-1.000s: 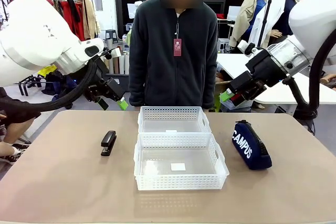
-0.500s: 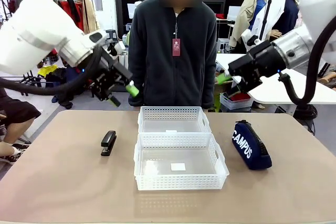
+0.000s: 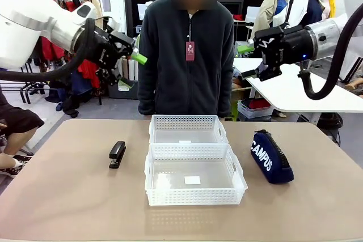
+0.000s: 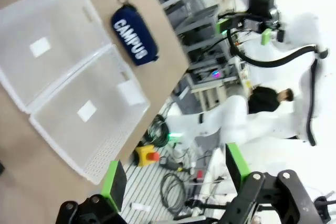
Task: Distribute items into two baskets.
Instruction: Pick up the Pencil pouch that the person points to.
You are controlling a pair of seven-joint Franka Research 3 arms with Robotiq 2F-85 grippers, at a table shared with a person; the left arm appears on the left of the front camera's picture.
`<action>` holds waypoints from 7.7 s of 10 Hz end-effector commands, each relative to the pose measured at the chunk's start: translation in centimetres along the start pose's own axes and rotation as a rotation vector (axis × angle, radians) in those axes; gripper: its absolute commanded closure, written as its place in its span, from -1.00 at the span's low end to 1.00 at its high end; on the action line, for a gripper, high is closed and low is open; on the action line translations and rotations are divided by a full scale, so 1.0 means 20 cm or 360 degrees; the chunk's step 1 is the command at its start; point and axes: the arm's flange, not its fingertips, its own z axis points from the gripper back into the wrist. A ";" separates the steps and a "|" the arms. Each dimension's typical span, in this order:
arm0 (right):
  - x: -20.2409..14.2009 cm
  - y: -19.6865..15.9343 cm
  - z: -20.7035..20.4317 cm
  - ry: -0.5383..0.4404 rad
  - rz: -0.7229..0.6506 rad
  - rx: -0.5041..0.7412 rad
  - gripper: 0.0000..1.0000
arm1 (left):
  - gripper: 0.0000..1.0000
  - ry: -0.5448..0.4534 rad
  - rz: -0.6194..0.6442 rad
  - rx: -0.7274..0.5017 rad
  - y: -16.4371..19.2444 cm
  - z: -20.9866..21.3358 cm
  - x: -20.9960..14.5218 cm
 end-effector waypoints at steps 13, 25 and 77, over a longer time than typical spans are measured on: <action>0.18 0.10 0.15 -0.0001 -0.0292 0.0613 -1.00 | -1.00 -0.0200 0.0244 -0.0685 -0.05 0.24 0.13; 0.21 0.09 0.27 -0.0015 -0.0278 0.0618 -1.00 | -1.00 -0.0238 0.0284 -0.0697 -0.03 0.31 0.12; 0.07 -0.40 0.00 0.0189 -0.0398 -0.1963 -1.00 | -1.00 -0.0238 0.0284 -0.0697 -0.03 0.31 0.12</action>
